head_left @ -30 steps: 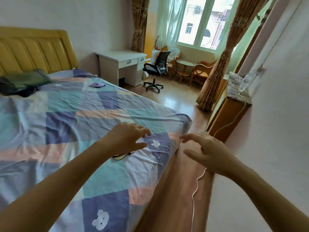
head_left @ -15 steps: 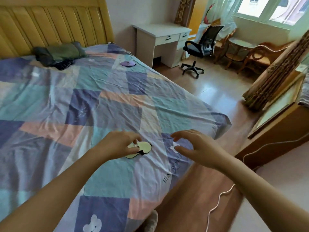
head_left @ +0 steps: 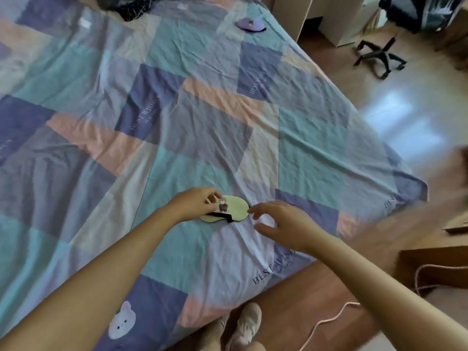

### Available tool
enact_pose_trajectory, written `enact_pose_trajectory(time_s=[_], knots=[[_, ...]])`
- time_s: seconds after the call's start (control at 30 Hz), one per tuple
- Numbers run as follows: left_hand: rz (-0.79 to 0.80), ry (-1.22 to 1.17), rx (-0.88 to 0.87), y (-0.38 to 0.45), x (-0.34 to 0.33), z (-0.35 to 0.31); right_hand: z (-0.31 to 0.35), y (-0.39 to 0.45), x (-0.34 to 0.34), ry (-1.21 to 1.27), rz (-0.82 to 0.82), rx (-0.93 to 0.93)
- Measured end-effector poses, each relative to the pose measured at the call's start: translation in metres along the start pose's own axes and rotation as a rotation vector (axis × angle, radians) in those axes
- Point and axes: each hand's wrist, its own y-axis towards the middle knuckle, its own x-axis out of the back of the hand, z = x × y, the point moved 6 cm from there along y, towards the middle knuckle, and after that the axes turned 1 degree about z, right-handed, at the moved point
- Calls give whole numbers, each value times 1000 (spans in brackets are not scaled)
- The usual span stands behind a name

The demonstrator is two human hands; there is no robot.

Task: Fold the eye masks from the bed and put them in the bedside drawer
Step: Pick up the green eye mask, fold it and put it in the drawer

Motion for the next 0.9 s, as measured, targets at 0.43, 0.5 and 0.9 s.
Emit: enact_pose_trajectory(time_s=[0.43, 0.5, 0.9], knots=[[-59, -249, 250, 117, -94, 85, -107, 134, -142, 759, 150, -309], [-114, -230, 260, 135, -109, 97, -118, 142, -168, 882, 166, -381], [-177, 55, 192, 191, -116, 125, -147, 166, -228, 1318, -57, -602]])
